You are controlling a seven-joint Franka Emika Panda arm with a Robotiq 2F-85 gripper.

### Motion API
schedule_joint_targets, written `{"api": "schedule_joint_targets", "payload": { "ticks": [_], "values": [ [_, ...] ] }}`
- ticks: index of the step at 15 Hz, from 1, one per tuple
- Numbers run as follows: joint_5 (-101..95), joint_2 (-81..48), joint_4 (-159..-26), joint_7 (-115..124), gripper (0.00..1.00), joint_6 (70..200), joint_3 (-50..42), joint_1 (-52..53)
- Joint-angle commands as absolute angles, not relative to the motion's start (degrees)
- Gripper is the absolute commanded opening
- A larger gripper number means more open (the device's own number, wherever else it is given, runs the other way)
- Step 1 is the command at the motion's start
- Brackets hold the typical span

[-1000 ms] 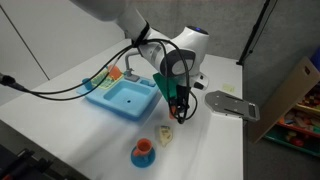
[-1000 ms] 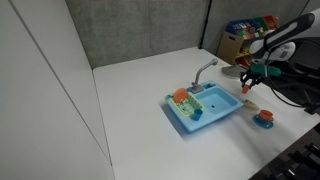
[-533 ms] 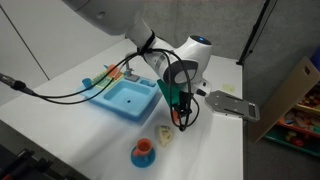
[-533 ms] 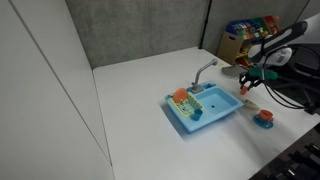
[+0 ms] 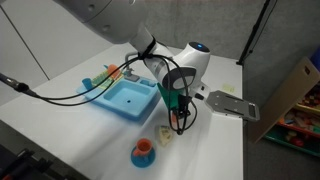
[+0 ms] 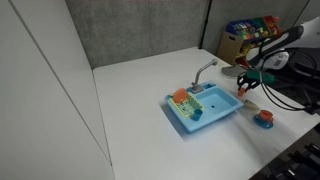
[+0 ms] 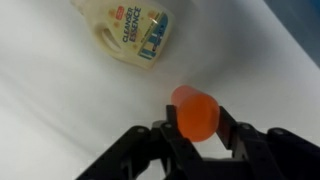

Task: Remove the orange cup from the sink and put it on the table

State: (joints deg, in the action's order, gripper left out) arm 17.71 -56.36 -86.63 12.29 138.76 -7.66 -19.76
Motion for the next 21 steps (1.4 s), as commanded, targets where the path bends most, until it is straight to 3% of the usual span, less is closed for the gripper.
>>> {"api": "schedule_joint_targets", "payload": {
  "ticks": [1,6,7,8,10,13,21],
  "values": [
    [18.99,-57.79,-84.47,11.01,0.17,139.43,-6.1,-21.21],
    [18.89,-58.32,-84.26,10.85,0.21,139.67,-5.68,-21.36],
    [18.83,-58.19,-84.39,10.69,0.37,139.53,-5.63,-21.39],
    [18.81,-57.98,-84.59,10.47,0.67,139.43,-5.56,-21.45],
    [18.5,-57.08,-85.43,9.98,0.73,138.9,-5.64,-21.46],
    [17.72,-54.94,-87.53,10.12,0.98,138.45,-6.71,-20.97],
    [12.76,-49.46,-89.88,10.43,0.99,133.16,-9.78,-17.67]
  ]
}}
